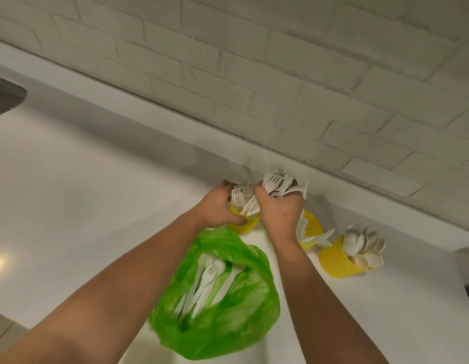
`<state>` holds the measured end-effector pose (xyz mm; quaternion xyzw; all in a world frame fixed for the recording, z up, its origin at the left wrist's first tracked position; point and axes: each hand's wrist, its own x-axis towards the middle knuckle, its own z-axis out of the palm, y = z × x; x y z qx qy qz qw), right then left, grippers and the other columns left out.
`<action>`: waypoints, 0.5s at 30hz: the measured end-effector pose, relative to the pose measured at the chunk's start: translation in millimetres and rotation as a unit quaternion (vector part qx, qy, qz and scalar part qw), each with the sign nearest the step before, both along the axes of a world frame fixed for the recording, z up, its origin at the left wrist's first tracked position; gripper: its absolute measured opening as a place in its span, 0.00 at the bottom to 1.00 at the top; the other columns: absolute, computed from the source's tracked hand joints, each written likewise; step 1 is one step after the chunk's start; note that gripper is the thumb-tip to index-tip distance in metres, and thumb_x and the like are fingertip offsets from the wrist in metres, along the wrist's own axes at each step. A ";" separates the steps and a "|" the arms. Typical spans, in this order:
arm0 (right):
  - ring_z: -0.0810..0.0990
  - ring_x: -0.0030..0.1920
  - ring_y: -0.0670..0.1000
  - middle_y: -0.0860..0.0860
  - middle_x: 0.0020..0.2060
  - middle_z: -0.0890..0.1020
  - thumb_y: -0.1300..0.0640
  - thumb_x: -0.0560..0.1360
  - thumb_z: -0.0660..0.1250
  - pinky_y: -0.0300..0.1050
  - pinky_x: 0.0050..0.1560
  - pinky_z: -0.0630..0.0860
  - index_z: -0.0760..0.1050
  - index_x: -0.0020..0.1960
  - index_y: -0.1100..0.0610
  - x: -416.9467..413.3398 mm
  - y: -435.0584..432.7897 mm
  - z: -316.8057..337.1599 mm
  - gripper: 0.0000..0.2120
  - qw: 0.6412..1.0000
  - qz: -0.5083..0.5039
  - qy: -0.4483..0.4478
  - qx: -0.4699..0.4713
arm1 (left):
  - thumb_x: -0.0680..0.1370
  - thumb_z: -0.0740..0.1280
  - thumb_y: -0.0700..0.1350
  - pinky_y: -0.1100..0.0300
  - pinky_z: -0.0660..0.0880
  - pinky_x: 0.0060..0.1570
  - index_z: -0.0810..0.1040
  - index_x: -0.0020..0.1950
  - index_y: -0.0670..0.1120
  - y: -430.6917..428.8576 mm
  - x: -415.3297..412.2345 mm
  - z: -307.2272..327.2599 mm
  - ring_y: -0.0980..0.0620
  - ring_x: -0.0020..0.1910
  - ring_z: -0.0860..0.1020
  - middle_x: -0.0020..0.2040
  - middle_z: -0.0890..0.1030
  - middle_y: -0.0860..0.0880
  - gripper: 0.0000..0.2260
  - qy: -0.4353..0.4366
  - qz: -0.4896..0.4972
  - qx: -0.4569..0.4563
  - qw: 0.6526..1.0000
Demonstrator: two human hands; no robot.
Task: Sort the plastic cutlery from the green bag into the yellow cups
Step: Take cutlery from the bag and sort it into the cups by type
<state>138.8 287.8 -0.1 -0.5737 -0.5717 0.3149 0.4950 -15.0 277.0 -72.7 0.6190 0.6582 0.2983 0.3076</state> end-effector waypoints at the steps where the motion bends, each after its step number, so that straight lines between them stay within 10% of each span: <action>1: 0.79 0.31 0.37 0.46 0.32 0.81 0.61 0.66 0.77 0.32 0.32 0.73 0.78 0.41 0.60 -0.1 3.2 -0.6 0.09 1.000 -0.002 0.000 -0.004 | 0.60 0.85 0.51 0.62 0.70 0.54 0.76 0.68 0.47 1.0 -1.0 0.8 0.52 0.55 0.74 0.58 0.73 0.50 0.38 0.004 -0.002 0.002 1.000; 15: 0.76 0.50 0.59 0.55 0.51 0.78 0.56 0.60 0.81 0.46 0.48 0.75 0.81 0.52 0.55 -26.2 -16.4 -32.5 0.22 0.982 0.035 -0.167 0.080 | 0.55 0.75 0.61 0.55 0.74 0.52 0.80 0.58 0.44 -16.5 -8.9 3.1 0.47 0.52 0.76 0.50 0.77 0.49 0.37 -0.018 0.019 0.063 0.998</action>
